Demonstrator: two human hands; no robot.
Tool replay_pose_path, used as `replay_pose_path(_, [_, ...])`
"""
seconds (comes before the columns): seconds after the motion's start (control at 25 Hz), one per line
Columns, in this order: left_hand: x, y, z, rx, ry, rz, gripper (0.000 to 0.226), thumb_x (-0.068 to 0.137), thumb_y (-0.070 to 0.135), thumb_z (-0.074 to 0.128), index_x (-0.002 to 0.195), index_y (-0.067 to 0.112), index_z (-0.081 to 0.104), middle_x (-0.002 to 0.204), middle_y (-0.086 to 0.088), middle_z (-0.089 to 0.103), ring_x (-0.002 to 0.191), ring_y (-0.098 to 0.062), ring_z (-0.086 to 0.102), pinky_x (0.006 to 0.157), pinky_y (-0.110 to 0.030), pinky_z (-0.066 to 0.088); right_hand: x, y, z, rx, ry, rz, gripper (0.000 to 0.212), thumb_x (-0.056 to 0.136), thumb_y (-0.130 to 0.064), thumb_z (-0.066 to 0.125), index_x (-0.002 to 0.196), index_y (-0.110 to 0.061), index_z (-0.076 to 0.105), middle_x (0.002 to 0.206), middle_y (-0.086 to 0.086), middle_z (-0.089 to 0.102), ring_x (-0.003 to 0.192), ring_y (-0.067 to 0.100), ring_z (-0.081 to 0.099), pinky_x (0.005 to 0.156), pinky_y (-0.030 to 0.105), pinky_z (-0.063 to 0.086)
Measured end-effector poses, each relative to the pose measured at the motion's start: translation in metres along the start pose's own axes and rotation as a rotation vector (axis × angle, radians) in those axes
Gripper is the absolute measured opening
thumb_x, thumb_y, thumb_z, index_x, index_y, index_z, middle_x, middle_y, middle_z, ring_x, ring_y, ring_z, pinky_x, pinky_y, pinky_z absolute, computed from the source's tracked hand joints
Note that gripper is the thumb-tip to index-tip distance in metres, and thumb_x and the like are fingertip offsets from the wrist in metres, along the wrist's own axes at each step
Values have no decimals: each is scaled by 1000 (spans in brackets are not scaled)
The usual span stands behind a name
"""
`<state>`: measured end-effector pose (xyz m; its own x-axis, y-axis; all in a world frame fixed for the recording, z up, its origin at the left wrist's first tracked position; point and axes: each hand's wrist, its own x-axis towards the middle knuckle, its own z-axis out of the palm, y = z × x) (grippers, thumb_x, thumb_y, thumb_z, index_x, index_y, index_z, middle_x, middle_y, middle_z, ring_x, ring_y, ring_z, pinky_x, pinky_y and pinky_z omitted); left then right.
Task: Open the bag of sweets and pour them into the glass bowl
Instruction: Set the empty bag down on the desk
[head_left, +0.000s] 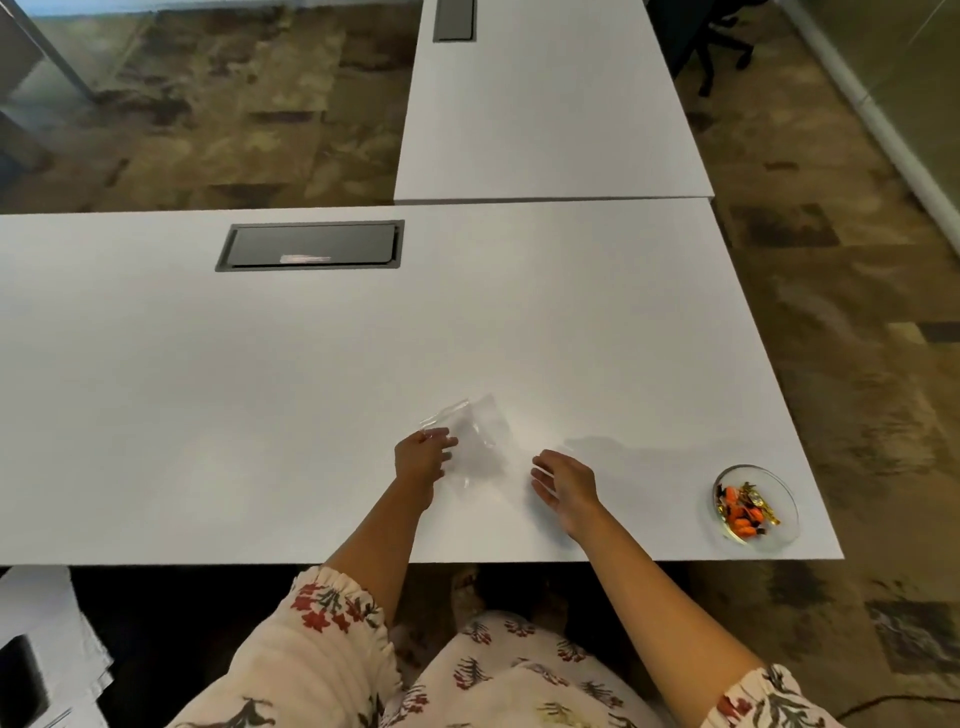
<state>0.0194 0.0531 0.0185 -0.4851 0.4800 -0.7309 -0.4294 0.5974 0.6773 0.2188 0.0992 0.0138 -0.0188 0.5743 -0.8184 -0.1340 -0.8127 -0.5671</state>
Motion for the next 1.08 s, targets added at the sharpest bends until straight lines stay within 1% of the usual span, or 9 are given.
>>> replay_pose_path(0.16, [15,-9,-31,-13,143,-76,30,97,3,55,123,2,69,114,-16,74,92,-28,64,67,-30,46,2,9,6,-50,-18,4,8,90,-13,65,97,-9,67,104,10,71,92,21,68,75,29,57])
replay_pose_path(0.28, [22,-13,-47,-28,190,-127,33,95,2,59,127,0,66,122,-20,70,95,-30,63,80,-40,51,3,12,6,-72,-20,-1,6,90,-14,65,95,-11,67,104,9,72,92,20,69,77,29,57])
replay_pose_path(0.32, [24,-15,-51,-27,209,-146,33,95,1,57,127,-1,65,121,-21,70,96,-31,62,84,-42,51,4,12,6,-77,-17,-4,5,90,-15,65,94,-12,67,103,8,72,92,20,69,77,29,57])
replay_pose_path(0.44, [23,-18,-54,-31,279,-165,37,95,1,46,129,-4,61,111,-19,64,95,-33,60,83,-40,50,4,12,3,-84,-12,-10,5,90,-16,65,94,-14,67,102,6,72,92,19,69,76,28,57])
replay_pose_path(0.52, [19,-18,-50,-38,327,-160,43,94,5,45,136,-3,53,120,-19,62,106,-35,61,90,-40,51,5,12,1,-83,-9,-12,6,90,-16,65,95,-14,67,100,5,72,91,18,69,75,27,56])
replay_pose_path(0.6, [14,-18,-46,-14,382,-152,54,95,10,48,148,2,40,142,-18,52,128,-37,55,104,-46,47,5,11,-2,-88,-10,-22,7,92,-17,63,96,-13,67,100,4,72,92,18,69,74,27,56])
replay_pose_path(0.72, [6,-21,-38,146,422,-73,68,94,15,53,157,10,28,157,-12,40,141,-37,43,114,-52,40,3,10,-5,-148,-26,-73,9,95,-19,59,99,-15,66,102,3,72,92,18,68,73,26,55])
replay_pose_path(0.88, [-4,-27,-13,322,433,85,64,96,19,52,157,14,31,161,-8,38,145,-33,40,120,-49,32,0,10,-12,-257,-26,-211,15,97,-25,52,96,-20,66,102,-1,72,92,17,68,74,26,53])
replay_pose_path(1.08, [-15,-29,42,382,266,256,61,101,23,50,157,12,31,162,-7,36,149,-28,36,123,-45,28,0,-1,-39,-244,137,-367,30,99,-29,43,88,-20,68,94,-4,72,83,14,68,76,30,54])
